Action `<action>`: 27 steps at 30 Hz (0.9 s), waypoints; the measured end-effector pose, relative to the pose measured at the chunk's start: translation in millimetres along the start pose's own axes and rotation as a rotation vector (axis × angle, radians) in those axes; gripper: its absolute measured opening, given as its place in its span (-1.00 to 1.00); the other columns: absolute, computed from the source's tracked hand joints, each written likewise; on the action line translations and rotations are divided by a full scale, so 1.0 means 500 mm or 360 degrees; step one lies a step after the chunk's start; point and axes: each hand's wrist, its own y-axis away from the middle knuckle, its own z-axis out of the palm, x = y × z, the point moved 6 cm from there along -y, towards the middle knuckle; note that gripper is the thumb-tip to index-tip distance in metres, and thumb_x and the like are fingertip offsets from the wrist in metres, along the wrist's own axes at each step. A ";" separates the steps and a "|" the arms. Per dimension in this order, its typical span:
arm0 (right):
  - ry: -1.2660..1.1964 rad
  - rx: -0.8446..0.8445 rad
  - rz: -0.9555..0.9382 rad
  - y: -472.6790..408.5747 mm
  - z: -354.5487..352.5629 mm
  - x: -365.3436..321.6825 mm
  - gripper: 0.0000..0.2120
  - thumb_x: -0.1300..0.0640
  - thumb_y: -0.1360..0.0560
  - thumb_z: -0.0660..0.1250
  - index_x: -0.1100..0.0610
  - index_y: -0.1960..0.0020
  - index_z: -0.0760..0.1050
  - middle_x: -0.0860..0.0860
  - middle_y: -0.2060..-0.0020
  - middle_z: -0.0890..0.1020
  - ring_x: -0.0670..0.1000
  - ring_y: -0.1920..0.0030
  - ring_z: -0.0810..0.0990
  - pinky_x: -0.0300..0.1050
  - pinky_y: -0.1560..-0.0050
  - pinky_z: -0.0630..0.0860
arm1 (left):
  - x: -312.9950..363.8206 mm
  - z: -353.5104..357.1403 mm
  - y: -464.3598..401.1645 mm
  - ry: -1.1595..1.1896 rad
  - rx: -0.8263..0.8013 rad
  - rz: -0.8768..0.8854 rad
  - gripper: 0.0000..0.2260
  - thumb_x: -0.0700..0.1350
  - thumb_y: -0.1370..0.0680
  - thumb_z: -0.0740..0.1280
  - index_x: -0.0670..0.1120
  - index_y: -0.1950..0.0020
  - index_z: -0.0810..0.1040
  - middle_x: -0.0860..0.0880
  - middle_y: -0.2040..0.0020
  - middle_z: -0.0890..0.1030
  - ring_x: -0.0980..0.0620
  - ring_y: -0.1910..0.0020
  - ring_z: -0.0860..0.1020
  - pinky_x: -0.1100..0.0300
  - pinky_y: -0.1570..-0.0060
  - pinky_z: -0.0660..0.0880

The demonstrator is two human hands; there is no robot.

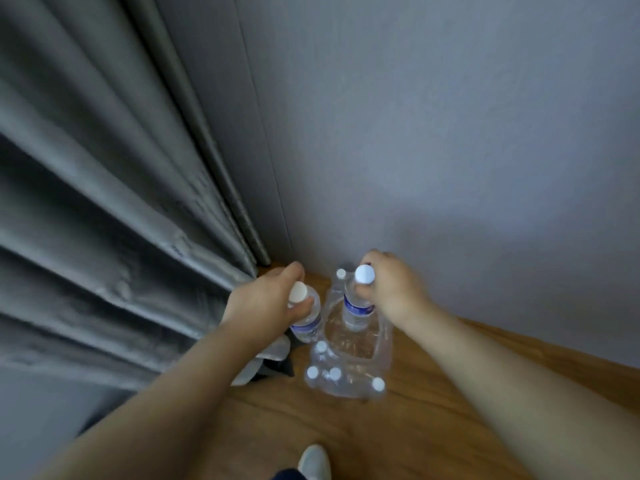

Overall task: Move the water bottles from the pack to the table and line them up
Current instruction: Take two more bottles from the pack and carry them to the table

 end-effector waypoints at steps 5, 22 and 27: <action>-0.0058 0.0032 -0.0215 0.119 -0.198 -0.162 -0.78 -0.01 -0.36 0.42 0.04 0.07 0.49 0.02 0.11 0.60 0.12 0.09 0.57 -0.12 0.25 0.38 | 0.024 -0.236 0.147 0.0067 0.0037 -0.0200 -0.77 0.10 -0.54 0.27 0.02 -0.10 0.38 0.04 -0.01 0.51 -0.02 0.11 0.54 0.06 0.19 0.49; -0.0044 -0.0700 -0.1323 0.633 -0.283 -0.650 -0.85 0.07 -0.31 0.45 0.02 0.18 0.51 -0.07 0.29 0.62 -0.03 0.22 0.58 -0.06 0.19 0.53 | 0.066 -0.596 0.987 0.0004 0.0729 -0.1493 -0.83 0.11 -0.50 0.26 0.09 0.00 0.37 0.12 0.15 0.50 0.03 0.19 0.48 0.19 0.32 0.33; -0.0017 -0.0964 -0.1750 0.884 -0.196 -0.778 -0.85 0.09 -0.31 0.47 0.00 0.20 0.50 -0.10 0.34 0.61 -0.15 0.29 0.55 -0.21 0.27 0.45 | 0.130 -0.594 1.315 0.0024 0.0953 -0.1980 -0.84 0.12 -0.49 0.26 0.11 0.03 0.34 0.12 0.20 0.50 0.13 0.22 0.47 0.24 0.32 0.32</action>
